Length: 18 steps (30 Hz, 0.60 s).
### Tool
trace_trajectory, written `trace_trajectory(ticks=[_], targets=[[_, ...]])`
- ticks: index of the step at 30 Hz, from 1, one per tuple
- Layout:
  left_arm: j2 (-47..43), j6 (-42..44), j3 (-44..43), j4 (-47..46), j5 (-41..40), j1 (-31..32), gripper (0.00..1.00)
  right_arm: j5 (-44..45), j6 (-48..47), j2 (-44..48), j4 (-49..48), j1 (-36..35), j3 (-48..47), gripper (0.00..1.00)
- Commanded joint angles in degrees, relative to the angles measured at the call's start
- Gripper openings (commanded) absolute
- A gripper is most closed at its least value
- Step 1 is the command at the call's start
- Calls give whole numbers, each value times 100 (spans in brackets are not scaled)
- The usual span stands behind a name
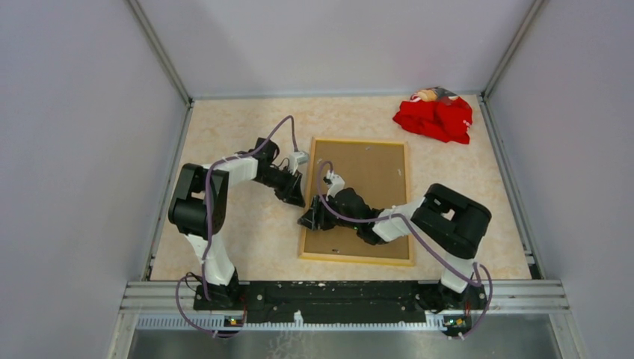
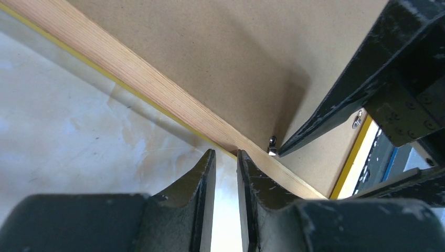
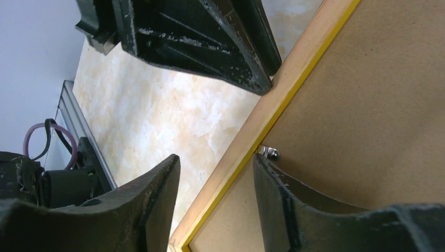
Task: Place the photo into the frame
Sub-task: Install the photo frame at the center of the board.
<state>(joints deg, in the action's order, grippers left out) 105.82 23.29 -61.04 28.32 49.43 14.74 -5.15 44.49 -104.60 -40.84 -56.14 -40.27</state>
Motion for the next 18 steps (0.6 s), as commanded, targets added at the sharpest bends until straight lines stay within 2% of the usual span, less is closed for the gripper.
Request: trace_trajectory(ticks=[1,6,18], targets=[[-106,174,-295,220,-103,3,28,79,-280,751,73,-30,105,56],[-220,76,-319,168,8,1,29,290,-377,1147,206,14,438,59],[-70,66,-264,98,-116,2,28,95,-11,363,-244,15,426,59]])
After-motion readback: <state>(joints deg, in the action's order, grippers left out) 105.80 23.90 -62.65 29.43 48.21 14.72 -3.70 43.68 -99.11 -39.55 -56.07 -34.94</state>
